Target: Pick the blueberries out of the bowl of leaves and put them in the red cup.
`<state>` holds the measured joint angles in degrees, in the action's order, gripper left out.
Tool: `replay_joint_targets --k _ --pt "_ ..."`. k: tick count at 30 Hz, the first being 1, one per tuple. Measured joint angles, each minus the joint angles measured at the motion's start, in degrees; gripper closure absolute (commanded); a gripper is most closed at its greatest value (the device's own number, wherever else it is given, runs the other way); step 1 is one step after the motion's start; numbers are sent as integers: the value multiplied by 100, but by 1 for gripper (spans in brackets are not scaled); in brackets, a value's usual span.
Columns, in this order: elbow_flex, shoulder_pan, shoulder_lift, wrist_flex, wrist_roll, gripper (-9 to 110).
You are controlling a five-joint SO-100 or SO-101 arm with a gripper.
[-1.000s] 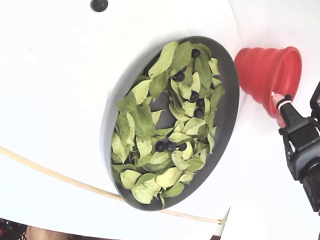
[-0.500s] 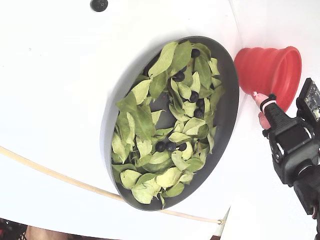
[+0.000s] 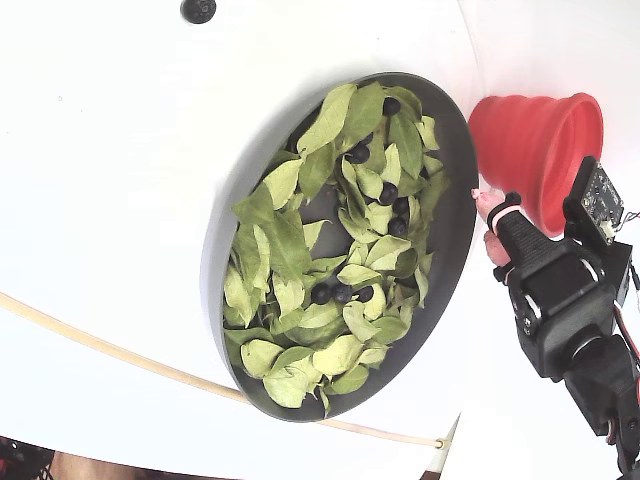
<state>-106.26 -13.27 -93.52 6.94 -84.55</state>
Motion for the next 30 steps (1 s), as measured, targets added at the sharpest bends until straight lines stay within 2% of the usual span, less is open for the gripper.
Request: replay_joint_targets --k 30 --pt "-325 193 466 -677 149 83"
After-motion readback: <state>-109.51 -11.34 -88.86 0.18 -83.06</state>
